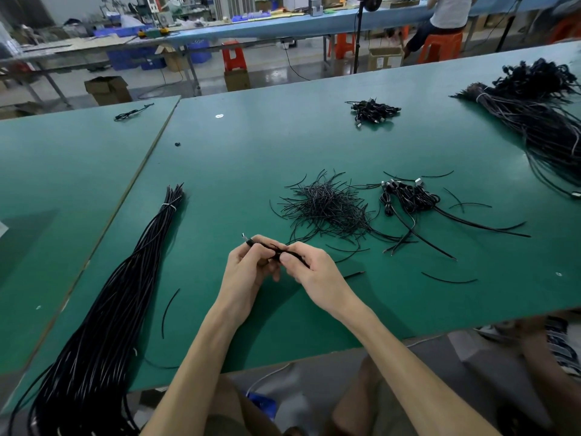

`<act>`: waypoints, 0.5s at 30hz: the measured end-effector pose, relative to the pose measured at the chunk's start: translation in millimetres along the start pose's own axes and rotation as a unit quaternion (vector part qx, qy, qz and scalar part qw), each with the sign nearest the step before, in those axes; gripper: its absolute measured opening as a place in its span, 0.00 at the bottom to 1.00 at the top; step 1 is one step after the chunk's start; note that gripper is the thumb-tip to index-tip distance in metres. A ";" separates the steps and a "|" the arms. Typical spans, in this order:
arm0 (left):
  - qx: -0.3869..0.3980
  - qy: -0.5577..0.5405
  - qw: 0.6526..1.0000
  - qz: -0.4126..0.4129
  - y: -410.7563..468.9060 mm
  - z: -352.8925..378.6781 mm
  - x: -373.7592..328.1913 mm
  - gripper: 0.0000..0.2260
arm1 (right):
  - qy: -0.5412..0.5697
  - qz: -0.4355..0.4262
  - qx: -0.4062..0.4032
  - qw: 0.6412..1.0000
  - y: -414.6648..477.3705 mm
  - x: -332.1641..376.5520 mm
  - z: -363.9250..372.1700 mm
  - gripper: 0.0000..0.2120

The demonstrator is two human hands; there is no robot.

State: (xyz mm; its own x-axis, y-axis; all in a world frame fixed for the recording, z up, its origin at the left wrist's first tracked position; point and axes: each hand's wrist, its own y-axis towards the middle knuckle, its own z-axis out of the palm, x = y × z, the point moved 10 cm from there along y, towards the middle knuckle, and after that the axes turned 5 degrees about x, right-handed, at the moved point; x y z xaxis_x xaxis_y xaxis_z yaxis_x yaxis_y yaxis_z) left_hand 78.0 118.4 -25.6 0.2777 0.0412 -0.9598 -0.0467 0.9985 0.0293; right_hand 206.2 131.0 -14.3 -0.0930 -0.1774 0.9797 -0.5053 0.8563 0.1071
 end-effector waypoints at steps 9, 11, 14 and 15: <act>0.008 -0.017 1.000 -0.006 -4.0 -2.5 3.4 0.08 | -0.058 -0.010 -0.009 0.998 0.1 3.8 -0.2 0.08; -0.023 -0.007 1.000 0.001 -5.1 -4.7 2.2 0.07 | -0.077 -0.007 -0.002 0.997 -0.1 3.8 1.9 0.08; -0.043 0.005 0.999 0.001 -6.5 -5.5 1.7 0.05 | -0.099 -0.005 0.010 0.995 -0.1 4.3 5.1 0.08; -0.039 0.005 0.999 -0.003 -6.6 -4.7 1.8 0.05 | -0.104 -0.007 0.008 0.995 0.0 4.6 4.2 0.09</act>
State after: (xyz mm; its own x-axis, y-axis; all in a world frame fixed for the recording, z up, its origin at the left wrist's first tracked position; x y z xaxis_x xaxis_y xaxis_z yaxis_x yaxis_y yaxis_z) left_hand 74.2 111.7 -28.8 0.2689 0.0342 -0.9625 -0.1188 0.9929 0.0021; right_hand 202.1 128.1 -10.5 -0.2603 -0.2868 0.9220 -0.5206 0.8459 0.1162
